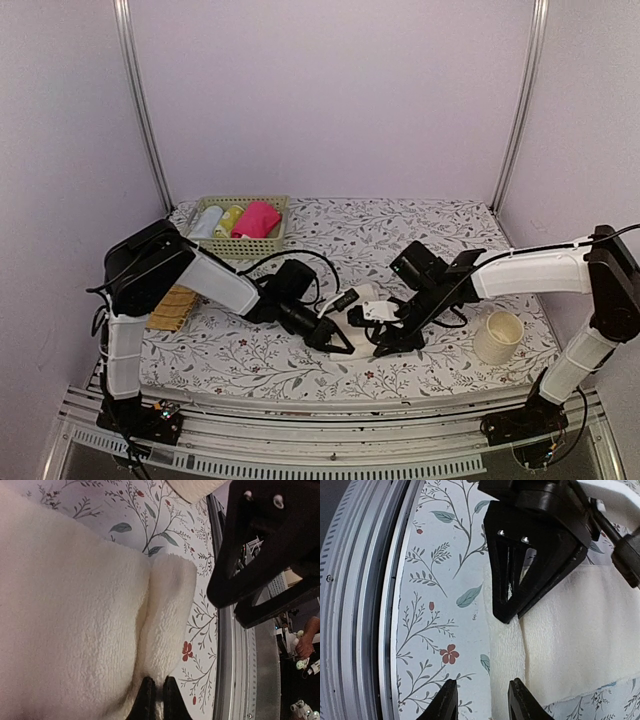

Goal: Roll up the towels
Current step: Roll the towel at the center of the board.

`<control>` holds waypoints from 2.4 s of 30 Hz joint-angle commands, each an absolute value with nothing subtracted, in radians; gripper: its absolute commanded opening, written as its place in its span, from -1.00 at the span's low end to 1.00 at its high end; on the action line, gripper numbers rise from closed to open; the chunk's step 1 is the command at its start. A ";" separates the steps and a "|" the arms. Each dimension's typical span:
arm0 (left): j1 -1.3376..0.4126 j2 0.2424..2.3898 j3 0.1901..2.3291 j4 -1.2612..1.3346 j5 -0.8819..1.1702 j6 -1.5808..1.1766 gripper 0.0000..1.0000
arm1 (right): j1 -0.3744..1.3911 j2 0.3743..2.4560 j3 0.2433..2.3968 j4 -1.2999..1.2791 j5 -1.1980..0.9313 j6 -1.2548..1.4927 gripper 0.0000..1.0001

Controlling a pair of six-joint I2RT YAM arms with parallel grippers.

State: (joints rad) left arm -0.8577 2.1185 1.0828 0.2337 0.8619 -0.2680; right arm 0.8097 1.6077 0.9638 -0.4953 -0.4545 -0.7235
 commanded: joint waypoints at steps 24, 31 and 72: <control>-0.827 1.879 0.859 0.371 0.621 -0.344 -0.20 | 0.808 1.826 1.049 -0.548 -0.564 -0.753 -0.94; -1.023 1.680 0.657 0.461 0.228 -0.005 -0.04 | 0.688 2.002 1.185 -0.767 -0.848 -0.764 -0.94; -1.094 2.061 1.073 0.070 0.352 0.194 -0.91 | 0.571 1.803 1.237 -0.864 -0.855 -0.787 -0.31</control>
